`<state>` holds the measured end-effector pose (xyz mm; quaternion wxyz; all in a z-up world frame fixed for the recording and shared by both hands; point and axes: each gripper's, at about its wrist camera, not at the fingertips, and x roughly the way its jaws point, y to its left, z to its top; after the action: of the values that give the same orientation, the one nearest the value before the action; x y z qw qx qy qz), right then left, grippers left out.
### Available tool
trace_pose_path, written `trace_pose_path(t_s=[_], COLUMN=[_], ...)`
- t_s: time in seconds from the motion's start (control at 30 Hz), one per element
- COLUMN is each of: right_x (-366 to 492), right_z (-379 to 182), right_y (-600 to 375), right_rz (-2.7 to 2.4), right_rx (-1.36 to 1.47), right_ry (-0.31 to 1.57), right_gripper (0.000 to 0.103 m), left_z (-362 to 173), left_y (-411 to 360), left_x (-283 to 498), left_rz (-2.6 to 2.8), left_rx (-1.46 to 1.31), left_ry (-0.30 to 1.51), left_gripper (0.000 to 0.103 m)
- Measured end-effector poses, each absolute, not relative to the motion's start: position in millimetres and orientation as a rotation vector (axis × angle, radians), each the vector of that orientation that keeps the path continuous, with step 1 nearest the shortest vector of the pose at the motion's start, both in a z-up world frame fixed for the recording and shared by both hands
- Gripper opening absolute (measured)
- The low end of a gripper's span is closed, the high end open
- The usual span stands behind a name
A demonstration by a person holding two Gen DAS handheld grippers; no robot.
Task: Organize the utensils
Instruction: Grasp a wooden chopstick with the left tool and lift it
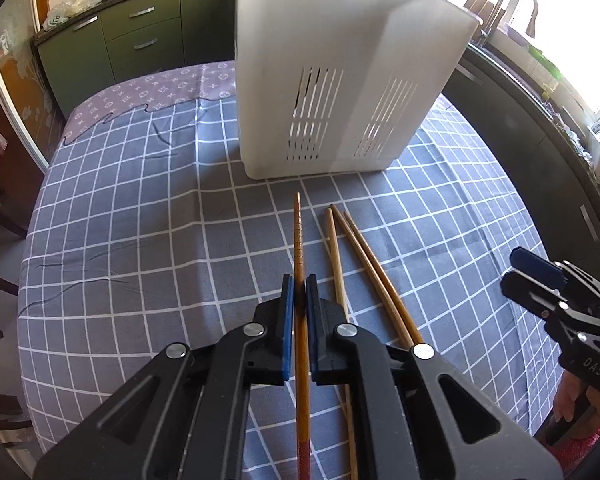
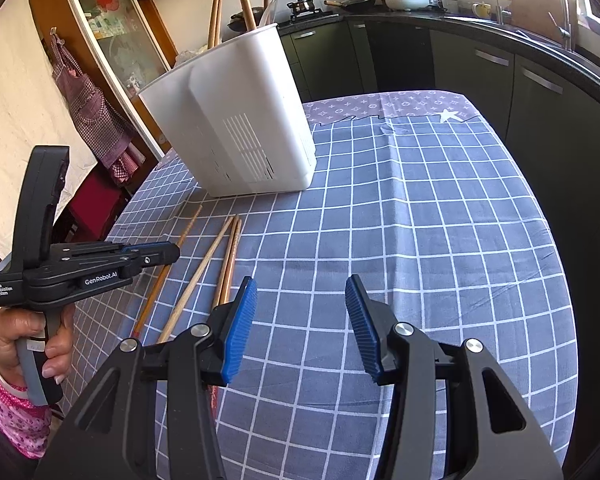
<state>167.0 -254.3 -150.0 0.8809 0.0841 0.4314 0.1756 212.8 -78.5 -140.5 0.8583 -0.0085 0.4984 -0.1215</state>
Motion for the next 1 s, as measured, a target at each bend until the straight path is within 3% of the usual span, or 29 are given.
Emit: trace_pose_path(t_s=[0.43, 1.0], right_x=[196, 210], right_z=[-167, -181], right_y=[-184, -158], right_rz=[0.436, 0.377], right_rx=[-0.057, -0.169], right_ry=[0.922, 0.955], right_gripper=[0.046, 0.046], left_z=[-85, -83], left_y=[-63, -57], left_x=[169, 164], left_rz=[-0.263, -0.282], left_rx=[-0.029, -0.046], left_ry=[0.790, 0.790], left_gripper=[0.006, 0.006])
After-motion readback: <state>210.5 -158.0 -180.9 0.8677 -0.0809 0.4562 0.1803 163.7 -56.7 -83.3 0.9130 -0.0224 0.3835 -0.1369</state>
